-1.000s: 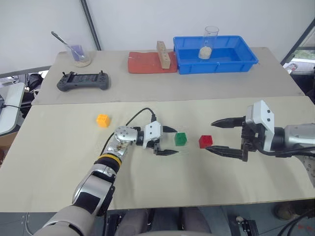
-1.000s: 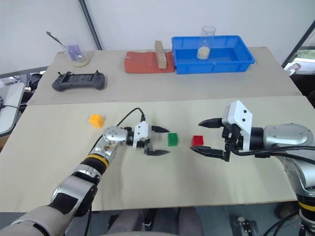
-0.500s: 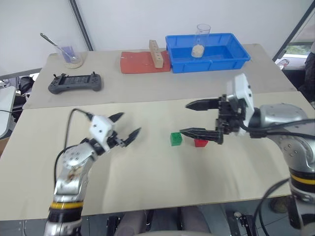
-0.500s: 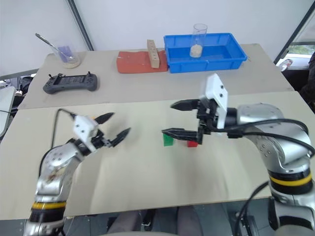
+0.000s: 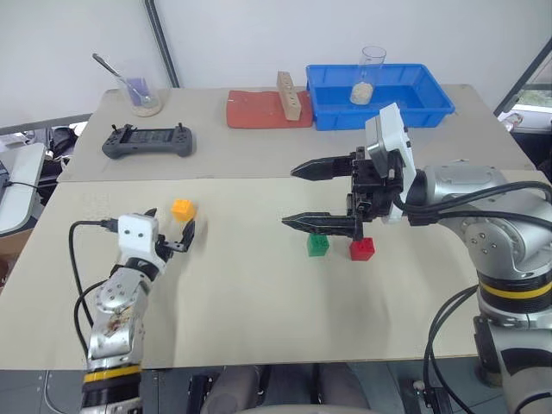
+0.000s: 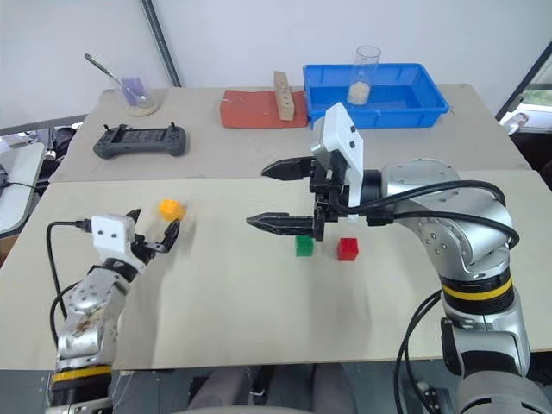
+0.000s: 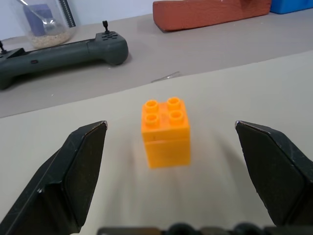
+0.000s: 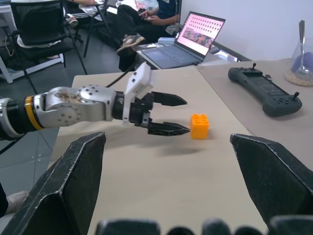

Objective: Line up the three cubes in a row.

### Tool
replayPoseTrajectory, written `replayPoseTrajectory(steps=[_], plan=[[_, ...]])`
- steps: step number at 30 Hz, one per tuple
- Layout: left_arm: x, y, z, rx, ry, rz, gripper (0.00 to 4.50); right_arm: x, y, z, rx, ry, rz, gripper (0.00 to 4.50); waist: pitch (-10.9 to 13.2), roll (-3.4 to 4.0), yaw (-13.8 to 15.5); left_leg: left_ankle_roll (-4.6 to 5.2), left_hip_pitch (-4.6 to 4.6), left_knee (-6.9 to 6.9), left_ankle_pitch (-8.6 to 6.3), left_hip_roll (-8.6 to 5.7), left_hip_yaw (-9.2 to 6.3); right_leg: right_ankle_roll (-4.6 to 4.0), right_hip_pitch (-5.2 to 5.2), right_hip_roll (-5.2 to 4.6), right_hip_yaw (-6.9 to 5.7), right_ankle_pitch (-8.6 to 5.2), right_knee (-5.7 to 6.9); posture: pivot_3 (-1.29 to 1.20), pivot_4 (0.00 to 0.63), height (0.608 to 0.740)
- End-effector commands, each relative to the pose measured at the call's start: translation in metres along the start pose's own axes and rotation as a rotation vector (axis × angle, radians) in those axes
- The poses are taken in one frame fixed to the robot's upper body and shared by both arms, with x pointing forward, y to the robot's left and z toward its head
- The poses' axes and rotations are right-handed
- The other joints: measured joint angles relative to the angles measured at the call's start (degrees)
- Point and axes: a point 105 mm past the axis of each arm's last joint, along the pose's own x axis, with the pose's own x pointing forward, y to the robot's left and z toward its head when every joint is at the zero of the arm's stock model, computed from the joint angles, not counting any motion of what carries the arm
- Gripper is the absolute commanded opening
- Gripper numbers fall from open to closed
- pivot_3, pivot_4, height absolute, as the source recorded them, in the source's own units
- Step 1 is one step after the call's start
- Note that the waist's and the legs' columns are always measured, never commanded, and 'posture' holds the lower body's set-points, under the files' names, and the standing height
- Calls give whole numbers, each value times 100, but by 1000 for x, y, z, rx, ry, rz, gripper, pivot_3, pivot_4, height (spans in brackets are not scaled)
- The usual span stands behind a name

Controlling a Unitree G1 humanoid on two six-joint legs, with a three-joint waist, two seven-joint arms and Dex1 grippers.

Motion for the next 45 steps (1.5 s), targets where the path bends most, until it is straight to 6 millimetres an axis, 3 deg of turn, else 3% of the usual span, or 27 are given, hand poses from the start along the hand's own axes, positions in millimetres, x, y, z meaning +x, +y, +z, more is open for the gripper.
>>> replayPoseTrajectory(steps=[1,6,9,13,14,15,19,24,28,32,37,45], plan=[[6,3,-9,5,11,-5,4467,-1,3,14,-45,-19,1,4500,0,0,-25,3,-1,0,2,1,0,-1,0,0,0,1,1,0,150,740],[14,1,-22,-1,28,-27,4467,-4,3,15,-48,-7,-21,4500,0,0,-61,5,-5,-2,3,3,1,-3,0,-4,-1,2,3,0,150,740],[19,0,-20,-2,15,-39,3706,-6,2,14,-47,2,-35,4500,-1,1,-54,3,-4,-1,4,3,1,-4,0,-5,-4,3,1,0,150,740],[25,-1,-21,-1,14,-56,1765,-8,2,11,-44,11,-50,4500,-1,1,-49,2,-3,-1,3,3,0,-4,-1,-5,-5,3,2,0,150,740],[25,-1,-21,0,14,-60,1369,-8,2,11,-43,11,-52,4500,-1,1,-50,3,-3,-1,4,3,0,-4,-1,-5,-5,3,2,0,150,740],[26,-2,-20,0,11,-64,1284,-8,2,11,-43,12,-54,4500,-1,1,-49,3,-3,-1,4,3,0,-4,-1,-5,-4,3,2,0,150,740],[29,-20,-4,39,-34,-197,1284,-13,1,7,-39,27,-72,4500,0,1,-48,4,-4,-1,4,3,0,-4,0,-6,-4,3,2,0,150,740],[13,-75,23,109,-70,-668,1284,-32,3,-14,-38,109,-92,4500,0,0,-47,5,-18,-1,3,0,0,-2,-2,-6,-6,5,-2,0,150,740],[0,-99,24,205,-42,-969,1284,-50,10,-40,-41,209,-81,4500,0,1,-114,9,-19,-1,1,3,1,-2,-5,-9,-2,5,-5,0,150,740],[0,-116,17,273,-17,-1179,1284,-56,14,-50,-31,236,-85,4500,0,1,-166,7,-18,-1,3,10,1,-2,-4,-9,-3,5,-6,0,150,740],[6,-129,2,311,15,-1312,1284,-58,18,-53,-24,238,-99,4500,1,0,-167,9,-18,-1,3,11,1,-3,-4,-7,-5,6,-8,0,150,740],[25,-141,-4,311,4,-1324,1284,-64,19,-53,-22,247,-140,4500,1,-2,-71,13,-18,13,3,-1,1,4,7,-7,-9,9,-8,0,150,740]])
